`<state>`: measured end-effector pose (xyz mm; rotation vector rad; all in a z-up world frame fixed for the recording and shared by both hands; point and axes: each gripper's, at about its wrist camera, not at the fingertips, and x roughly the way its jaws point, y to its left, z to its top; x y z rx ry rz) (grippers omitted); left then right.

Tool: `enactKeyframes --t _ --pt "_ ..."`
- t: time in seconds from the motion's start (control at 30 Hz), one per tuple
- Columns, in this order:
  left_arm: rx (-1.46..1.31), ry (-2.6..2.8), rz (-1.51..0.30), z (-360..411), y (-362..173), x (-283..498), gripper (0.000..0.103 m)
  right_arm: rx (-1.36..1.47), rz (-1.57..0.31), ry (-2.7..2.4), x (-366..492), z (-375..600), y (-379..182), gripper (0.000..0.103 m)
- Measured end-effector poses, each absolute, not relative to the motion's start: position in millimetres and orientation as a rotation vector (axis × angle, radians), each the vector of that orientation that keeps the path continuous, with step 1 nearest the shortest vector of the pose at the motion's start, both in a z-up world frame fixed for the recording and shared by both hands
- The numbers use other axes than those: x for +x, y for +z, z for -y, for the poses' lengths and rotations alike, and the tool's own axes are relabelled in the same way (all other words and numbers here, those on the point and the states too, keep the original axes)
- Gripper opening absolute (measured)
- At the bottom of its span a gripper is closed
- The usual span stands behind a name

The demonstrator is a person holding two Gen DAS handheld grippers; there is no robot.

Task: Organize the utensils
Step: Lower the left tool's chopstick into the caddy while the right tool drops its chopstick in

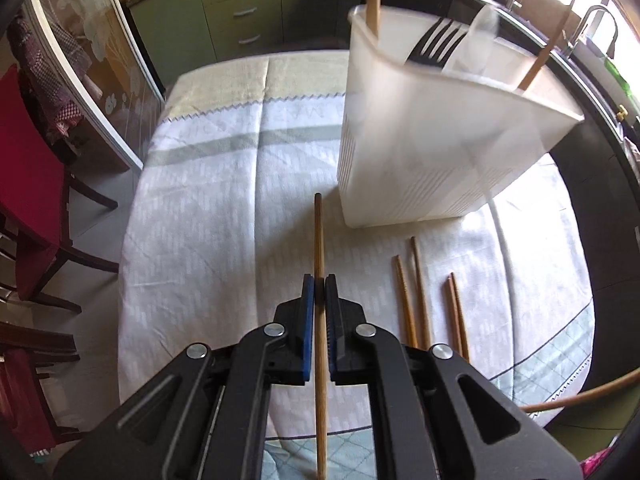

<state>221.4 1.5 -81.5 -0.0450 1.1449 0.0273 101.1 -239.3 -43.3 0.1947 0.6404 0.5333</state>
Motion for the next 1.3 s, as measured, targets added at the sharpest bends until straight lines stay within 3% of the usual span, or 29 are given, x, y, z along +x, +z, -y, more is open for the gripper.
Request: enactKeyframes --t 0.4,1.3 --pt "-0.007 -0.078 -0.794 12.9 2.6 117.0 0.006 0.184 -0.636 0.523 97.2 238.9 -42.0 0.007" --pt "0.007 -0.104 -0.677 12.0 8.4 76.8 0.006 0.148 -0.634 0.535 93.5 229.2 -38.2 0.007"
